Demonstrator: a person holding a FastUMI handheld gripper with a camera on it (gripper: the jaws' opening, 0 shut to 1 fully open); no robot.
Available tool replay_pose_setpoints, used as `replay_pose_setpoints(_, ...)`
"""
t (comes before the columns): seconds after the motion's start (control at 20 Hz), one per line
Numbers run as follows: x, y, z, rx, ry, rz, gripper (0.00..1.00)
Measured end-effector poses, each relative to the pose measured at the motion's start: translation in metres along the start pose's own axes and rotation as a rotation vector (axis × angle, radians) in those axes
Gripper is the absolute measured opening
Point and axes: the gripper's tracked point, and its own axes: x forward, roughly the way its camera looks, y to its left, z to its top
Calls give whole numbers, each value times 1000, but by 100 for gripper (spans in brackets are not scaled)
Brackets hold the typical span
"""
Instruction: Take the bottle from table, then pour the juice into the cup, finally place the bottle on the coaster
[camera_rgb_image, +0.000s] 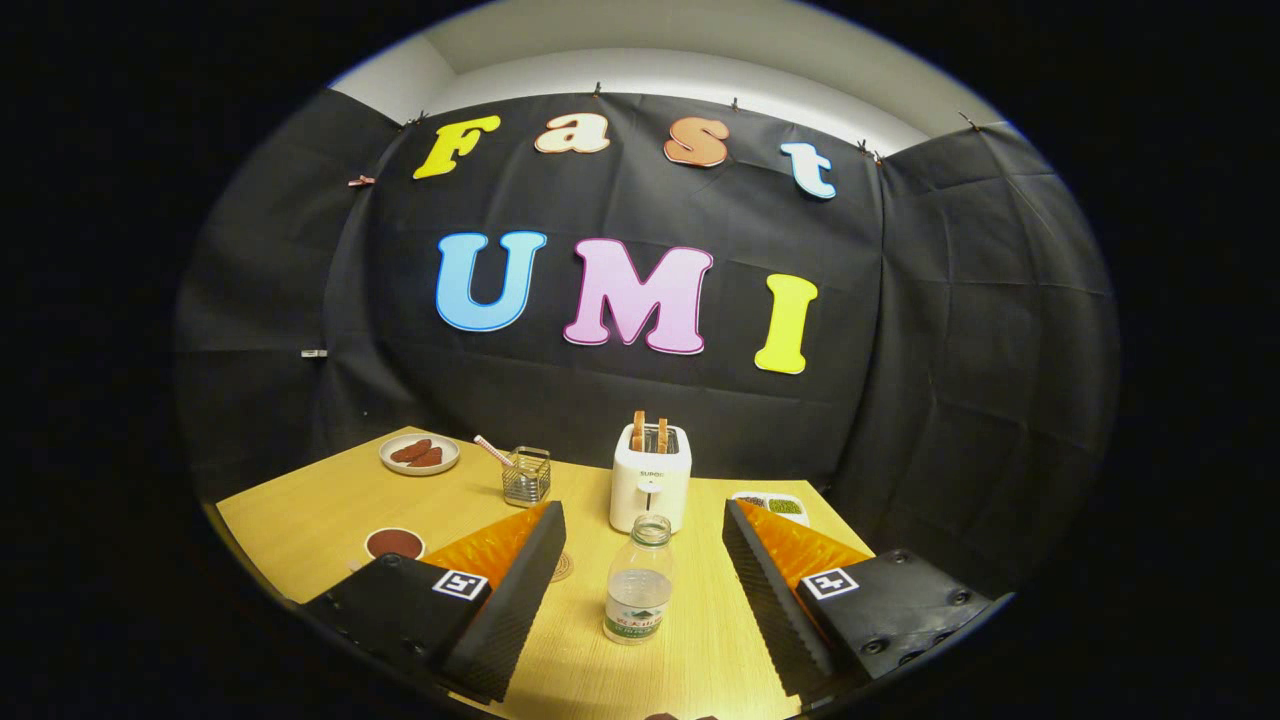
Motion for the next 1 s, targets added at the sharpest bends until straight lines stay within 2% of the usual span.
replay_pose_setpoints(0.4, 49, 4, -35, 31, 49, 26, 98)
replay_pose_setpoints(1.0, 82, -3, -104, 94, 142, 44, 98)
